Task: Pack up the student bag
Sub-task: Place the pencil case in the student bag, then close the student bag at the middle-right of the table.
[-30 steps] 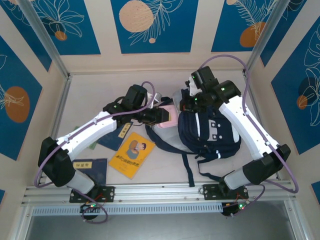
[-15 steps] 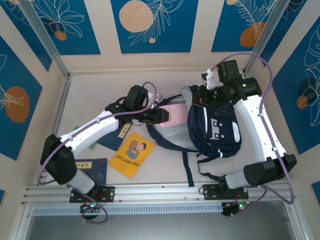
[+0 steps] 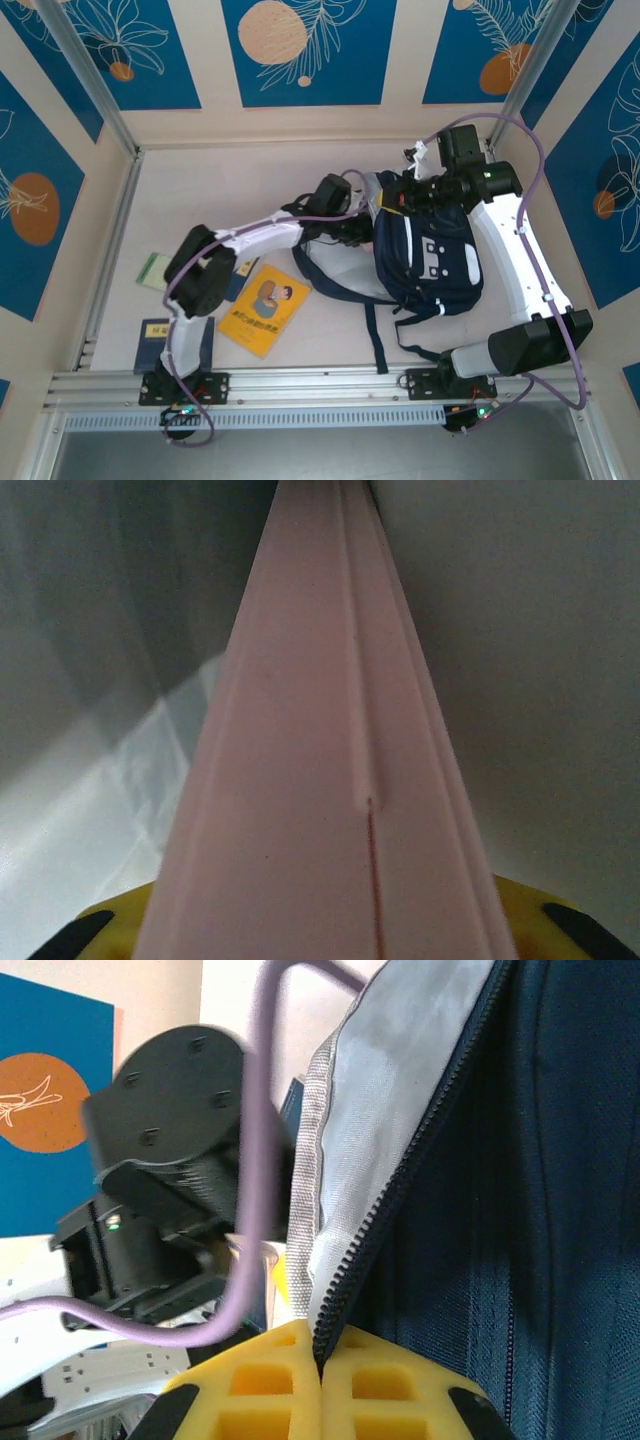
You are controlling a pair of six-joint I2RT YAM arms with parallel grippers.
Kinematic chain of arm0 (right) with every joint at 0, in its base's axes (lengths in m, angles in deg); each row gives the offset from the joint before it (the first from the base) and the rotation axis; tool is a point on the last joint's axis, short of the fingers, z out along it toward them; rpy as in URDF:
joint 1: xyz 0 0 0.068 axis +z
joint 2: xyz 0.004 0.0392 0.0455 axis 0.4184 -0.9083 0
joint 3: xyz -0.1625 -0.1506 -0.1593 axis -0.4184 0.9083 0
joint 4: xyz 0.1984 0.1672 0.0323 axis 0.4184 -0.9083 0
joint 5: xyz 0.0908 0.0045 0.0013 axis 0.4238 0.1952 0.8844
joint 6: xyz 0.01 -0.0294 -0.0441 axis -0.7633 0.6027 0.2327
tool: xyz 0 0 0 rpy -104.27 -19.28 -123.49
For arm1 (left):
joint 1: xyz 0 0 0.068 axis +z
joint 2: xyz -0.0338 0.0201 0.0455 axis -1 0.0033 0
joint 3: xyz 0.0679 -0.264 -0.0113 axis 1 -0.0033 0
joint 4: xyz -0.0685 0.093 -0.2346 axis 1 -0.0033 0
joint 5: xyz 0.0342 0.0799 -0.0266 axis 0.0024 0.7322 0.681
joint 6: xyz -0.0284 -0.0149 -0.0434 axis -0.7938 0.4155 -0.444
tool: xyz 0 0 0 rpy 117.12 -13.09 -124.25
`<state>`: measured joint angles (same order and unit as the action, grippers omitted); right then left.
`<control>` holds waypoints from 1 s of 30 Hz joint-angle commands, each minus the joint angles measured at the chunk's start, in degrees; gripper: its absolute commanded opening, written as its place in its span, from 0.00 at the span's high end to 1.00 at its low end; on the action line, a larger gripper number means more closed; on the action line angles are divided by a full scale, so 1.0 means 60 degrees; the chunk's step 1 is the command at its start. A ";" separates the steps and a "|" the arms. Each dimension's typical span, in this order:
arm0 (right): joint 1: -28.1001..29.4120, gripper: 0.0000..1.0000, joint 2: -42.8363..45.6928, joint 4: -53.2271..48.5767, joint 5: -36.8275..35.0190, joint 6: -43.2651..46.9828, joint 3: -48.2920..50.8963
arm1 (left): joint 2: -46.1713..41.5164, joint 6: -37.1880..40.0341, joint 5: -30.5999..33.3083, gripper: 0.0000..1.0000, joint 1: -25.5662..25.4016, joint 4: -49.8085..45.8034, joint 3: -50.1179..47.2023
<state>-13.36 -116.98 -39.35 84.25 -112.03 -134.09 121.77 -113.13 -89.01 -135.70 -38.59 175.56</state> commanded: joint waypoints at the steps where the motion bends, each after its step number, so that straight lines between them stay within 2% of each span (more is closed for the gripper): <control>1: -0.0125 1.00 0.0415 0.0610 0.0162 -0.0305 0.0220 | 0.0749 -0.0236 -0.0713 0.48 -0.0349 0.0117 0.1526; 4: -0.0193 1.00 0.0509 0.0806 -0.0211 -0.0449 0.0457 | 0.0540 0.0078 -0.0208 0.27 -0.0312 -0.0555 0.1462; 12: -0.0524 1.00 0.0945 0.1194 -0.1439 -0.0822 0.1058 | -0.1467 0.0998 0.0205 0.11 0.0533 -0.1762 -0.0045; 20: -0.0899 1.00 0.1014 0.1868 -0.2545 -0.1284 0.1554 | -0.3843 0.1968 0.0797 0.09 0.1339 -0.3472 -0.1690; 24: -0.0887 1.00 0.0536 0.2034 -0.3117 -0.1254 0.1393 | -0.5316 0.2310 0.1758 0.10 0.1627 -0.4490 -0.2602; 26: -0.0753 1.00 0.0169 0.2043 -0.3531 -0.1238 0.1248 | -0.6190 0.2112 0.2620 0.11 0.1972 -0.5087 -0.3181; 29: -0.0295 1.00 -0.0551 0.1358 -0.5472 -0.1296 0.0645 | -0.7496 0.1694 0.4052 0.11 0.2682 -0.6481 -0.4077; 30: -0.0067 0.90 -0.0862 0.1011 -0.6298 -0.1286 0.0321 | -0.7915 0.1574 0.4690 0.11 0.2863 -0.7123 -0.4311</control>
<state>-15.45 -118.97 -29.91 61.73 -119.35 -128.32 79.52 -102.40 -71.90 -121.69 -69.67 152.54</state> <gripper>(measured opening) 0.080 0.888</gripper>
